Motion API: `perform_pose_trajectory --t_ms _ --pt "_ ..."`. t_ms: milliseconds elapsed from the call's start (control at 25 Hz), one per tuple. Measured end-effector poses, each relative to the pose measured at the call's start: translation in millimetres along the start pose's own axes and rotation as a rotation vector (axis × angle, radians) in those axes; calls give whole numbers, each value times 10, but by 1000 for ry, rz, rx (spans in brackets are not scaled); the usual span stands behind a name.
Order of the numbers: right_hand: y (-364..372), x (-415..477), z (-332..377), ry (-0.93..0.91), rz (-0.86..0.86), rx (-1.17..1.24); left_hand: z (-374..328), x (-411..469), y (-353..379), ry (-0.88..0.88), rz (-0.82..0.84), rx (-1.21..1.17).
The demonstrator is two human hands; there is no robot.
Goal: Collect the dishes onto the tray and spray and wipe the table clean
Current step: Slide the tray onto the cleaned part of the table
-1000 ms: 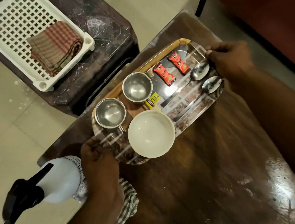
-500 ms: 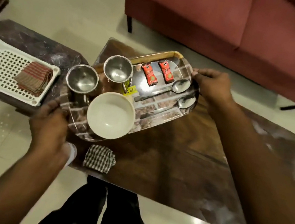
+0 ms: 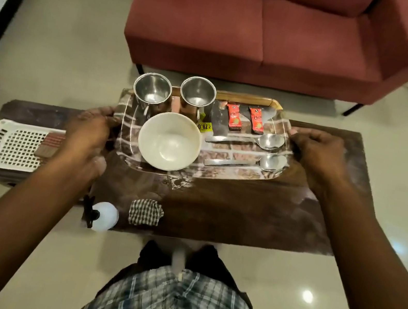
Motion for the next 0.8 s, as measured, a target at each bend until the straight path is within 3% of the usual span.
perform_pose_trajectory --t_ms 200,560,800 --pt "-853 -91 -337 39 -28 66 -29 -380 567 40 126 62" --pt "-2100 335 -473 19 -40 123 494 -927 1694 40 131 52" --pt "-2342 659 -548 47 -10 116 772 -957 2083 -2 62 64"
Point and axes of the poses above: each hand's wrist, its own x-axis towards the middle knuckle, its own y-axis out of the palm, z = x × y, the point moved 7 cm from there along x, towards the middle knuckle, and after that the axes turned 7 degrees about y, right-handed, at the moved point
